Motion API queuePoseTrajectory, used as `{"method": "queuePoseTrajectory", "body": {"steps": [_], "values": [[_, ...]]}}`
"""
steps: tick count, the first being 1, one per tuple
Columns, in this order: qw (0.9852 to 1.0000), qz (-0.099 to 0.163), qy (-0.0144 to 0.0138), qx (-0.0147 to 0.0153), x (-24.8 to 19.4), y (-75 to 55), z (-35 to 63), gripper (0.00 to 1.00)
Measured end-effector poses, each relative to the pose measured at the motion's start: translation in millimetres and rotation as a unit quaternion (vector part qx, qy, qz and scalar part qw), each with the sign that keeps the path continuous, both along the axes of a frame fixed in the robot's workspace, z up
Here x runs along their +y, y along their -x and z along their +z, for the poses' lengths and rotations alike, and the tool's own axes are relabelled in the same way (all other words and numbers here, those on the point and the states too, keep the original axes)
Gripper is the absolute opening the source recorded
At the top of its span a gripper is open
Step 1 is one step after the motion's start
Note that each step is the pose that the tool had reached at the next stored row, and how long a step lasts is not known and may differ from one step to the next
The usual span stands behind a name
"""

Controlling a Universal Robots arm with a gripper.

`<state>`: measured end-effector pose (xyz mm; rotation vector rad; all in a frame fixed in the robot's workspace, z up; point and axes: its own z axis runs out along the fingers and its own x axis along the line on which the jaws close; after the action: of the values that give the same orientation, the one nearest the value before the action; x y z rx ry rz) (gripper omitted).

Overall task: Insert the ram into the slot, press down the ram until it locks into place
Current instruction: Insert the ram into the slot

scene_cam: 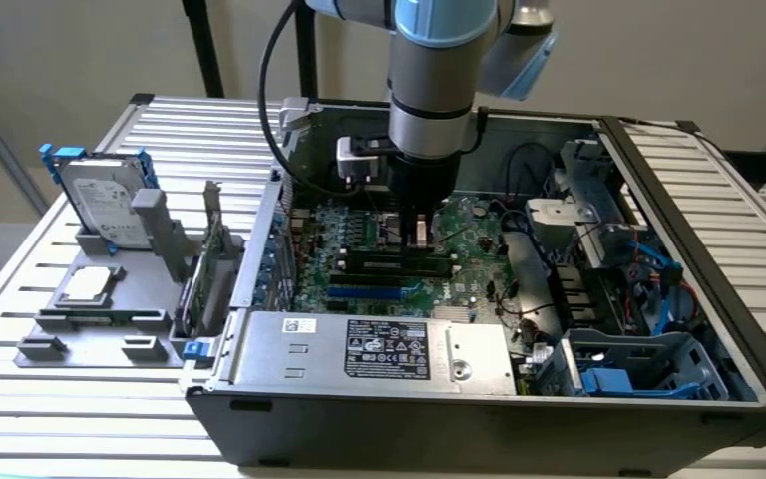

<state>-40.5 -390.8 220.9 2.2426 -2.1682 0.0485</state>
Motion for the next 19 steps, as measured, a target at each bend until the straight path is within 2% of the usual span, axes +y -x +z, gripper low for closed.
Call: {"method": "queuePoseTrajectory", "body": {"steps": [3, 7, 10, 12, 13, 19], "values": [[1.0000, 0.000, 0.0001, 0.0002, 0.0, 0.0, 4.9, 0.21], [1.0000, 0.000, 0.0000, 0.0013, 0.0, 0.2, 17.9, 0.21], [1.0000, 0.000, 0.0001, 0.0035, 0.0, 1.4, 23.7, 0.21], [1.0000, 0.000, 0.0000, 0.0057, 0.0, 3.0, 25.5, 0.19], [1.0000, 0.000, 0.0000, 0.0065, 0.0, 3.7, 25.9, 0.13], [1.0000, 0.000, 0.0002, 0.0065, 0.0, 4.7, 26.2, 0.10]]}}
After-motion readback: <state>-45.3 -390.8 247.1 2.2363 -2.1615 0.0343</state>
